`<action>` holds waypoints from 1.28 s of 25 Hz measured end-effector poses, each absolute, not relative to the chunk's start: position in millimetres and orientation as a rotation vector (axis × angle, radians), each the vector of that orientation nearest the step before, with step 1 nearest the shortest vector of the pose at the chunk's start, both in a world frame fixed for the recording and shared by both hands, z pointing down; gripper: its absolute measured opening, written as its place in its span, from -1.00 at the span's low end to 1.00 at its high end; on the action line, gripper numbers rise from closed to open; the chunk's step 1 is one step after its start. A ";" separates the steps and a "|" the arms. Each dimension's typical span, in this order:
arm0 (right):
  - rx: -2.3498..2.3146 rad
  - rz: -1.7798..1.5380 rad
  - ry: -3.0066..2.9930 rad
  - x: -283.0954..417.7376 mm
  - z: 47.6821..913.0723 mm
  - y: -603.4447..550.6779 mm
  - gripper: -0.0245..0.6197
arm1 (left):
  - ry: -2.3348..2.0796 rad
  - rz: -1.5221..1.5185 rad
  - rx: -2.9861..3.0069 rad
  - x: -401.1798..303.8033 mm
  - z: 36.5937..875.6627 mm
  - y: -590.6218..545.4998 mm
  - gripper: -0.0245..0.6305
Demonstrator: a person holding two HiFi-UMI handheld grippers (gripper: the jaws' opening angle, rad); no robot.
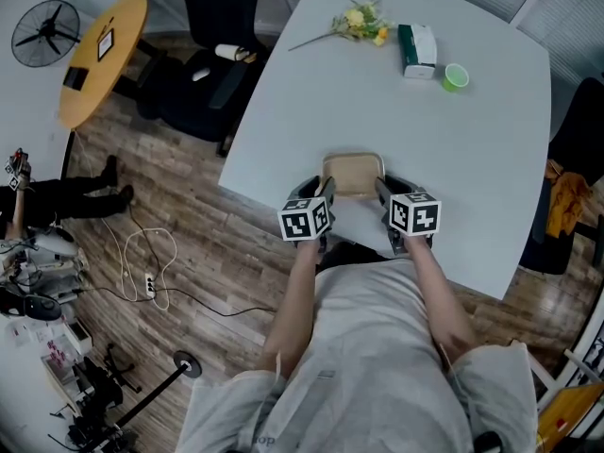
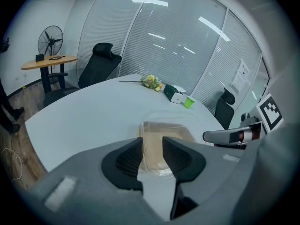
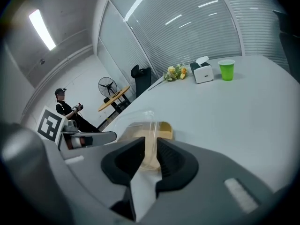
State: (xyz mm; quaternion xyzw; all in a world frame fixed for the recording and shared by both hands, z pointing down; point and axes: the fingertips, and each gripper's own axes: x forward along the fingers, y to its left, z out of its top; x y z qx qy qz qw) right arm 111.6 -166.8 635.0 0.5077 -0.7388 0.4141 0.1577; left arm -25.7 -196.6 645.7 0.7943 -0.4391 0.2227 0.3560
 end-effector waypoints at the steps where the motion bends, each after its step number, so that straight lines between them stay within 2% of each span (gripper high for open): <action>1: 1.454 1.192 -2.121 110.6 633.8 -166.5 -0.69 | -1.136 0.570 2.051 -27.1 645.1 -195.9 -0.49; 13: 1.342 1.347 -2.206 87.8 622.1 -155.4 -0.77 | -1.176 0.512 2.024 -56.3 635.5 -178.4 -0.48; 32: 1.551 1.163 -2.254 104.7 573.0 -80.8 -0.77 | -1.228 0.451 2.157 -35.9 577.6 -115.2 -0.52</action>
